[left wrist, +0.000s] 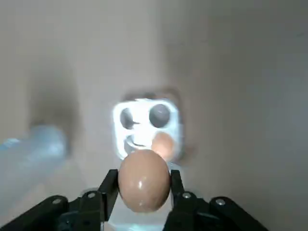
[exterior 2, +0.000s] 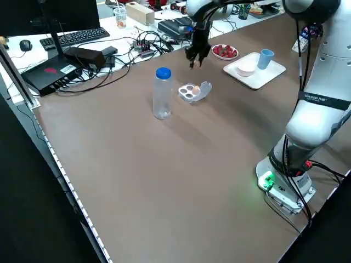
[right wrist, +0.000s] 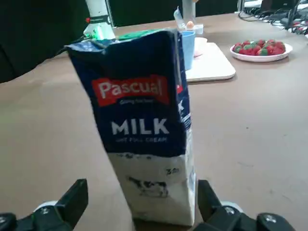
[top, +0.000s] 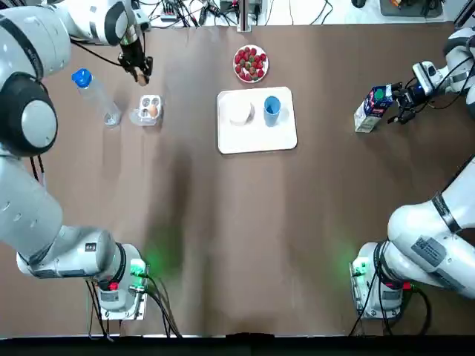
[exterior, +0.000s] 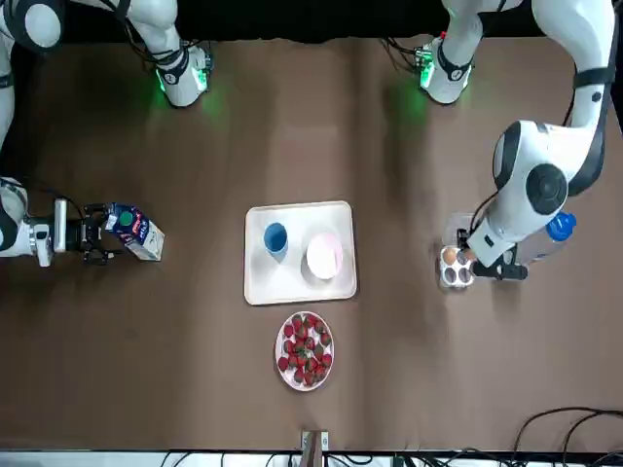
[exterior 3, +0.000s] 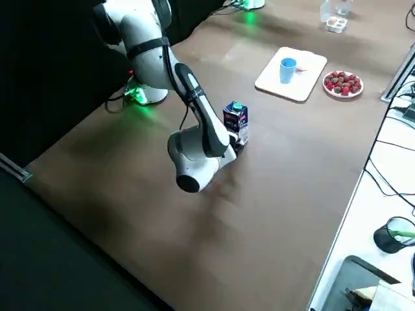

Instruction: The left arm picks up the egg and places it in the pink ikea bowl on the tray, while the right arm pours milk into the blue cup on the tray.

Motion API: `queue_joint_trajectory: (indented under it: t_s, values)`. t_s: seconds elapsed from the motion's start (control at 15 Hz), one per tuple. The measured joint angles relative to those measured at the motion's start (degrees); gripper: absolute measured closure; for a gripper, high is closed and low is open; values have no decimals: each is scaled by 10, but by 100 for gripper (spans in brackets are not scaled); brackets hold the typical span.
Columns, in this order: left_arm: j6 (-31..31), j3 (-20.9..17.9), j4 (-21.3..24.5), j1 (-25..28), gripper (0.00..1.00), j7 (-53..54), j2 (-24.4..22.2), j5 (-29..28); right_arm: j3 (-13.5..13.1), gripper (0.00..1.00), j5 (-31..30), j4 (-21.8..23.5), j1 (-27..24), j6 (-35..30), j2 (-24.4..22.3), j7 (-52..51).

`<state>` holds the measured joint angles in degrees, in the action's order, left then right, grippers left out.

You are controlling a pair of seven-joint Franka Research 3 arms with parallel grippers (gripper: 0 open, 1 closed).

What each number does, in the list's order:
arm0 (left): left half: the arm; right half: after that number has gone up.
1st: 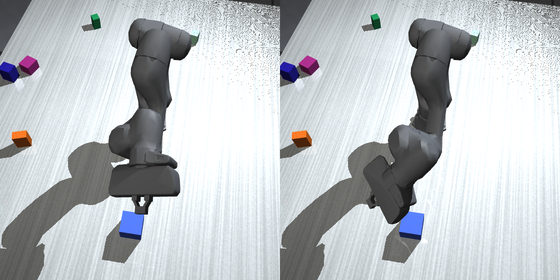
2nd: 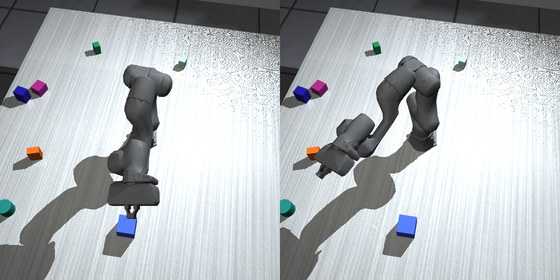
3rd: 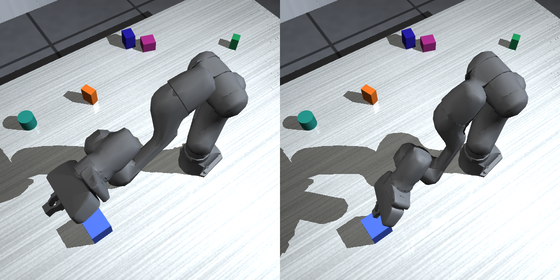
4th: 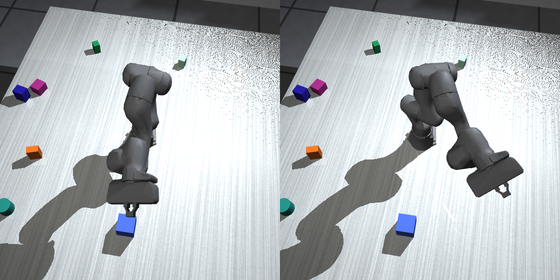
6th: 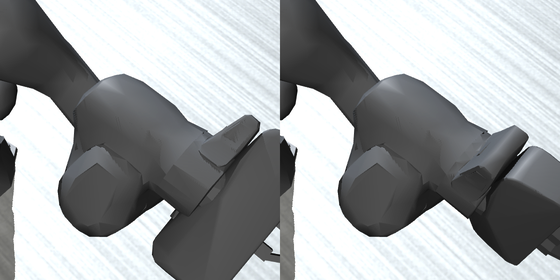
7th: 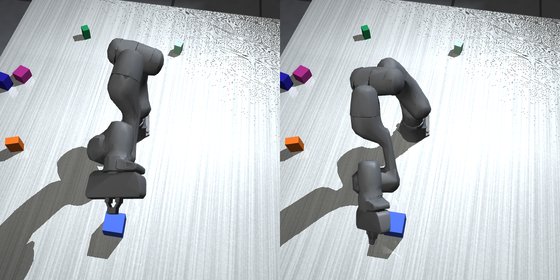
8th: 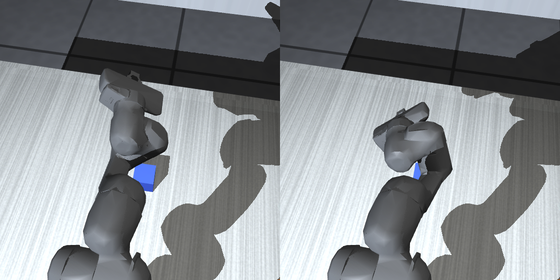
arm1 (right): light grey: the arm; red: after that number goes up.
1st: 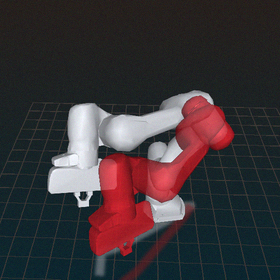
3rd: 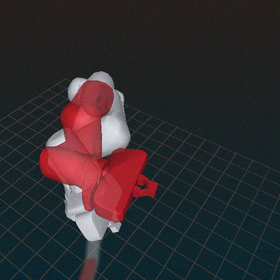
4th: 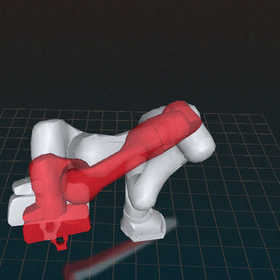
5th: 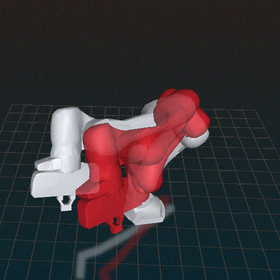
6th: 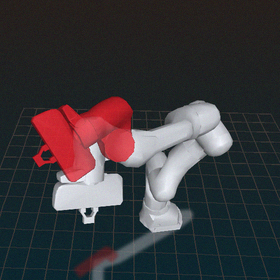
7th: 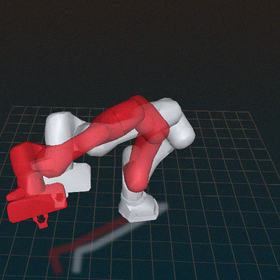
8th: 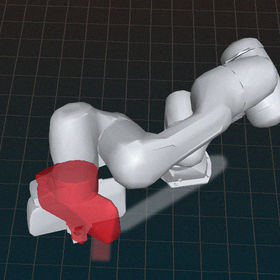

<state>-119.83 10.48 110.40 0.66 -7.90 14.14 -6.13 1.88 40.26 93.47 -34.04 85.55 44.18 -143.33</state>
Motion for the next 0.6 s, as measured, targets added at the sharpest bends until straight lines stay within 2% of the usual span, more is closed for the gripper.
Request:
queue_joint_trajectory:
  t_s: [0.13, 0.4, 0.6]
  values:
    - [15, 25, 0, 0, 52, -30, -14, 50, 2, 0, 5, 0, 1, 0, 3, 0]
    - [19, 102, -2, -4, 52, -156, -15, 94, 3, 0, 14, 0, 1, 0, 9, -1]
    - [19, 139, -21, -22, 52, -234, -12, 128, 3, 0, 22, -1, 1, 0, 13, -3]
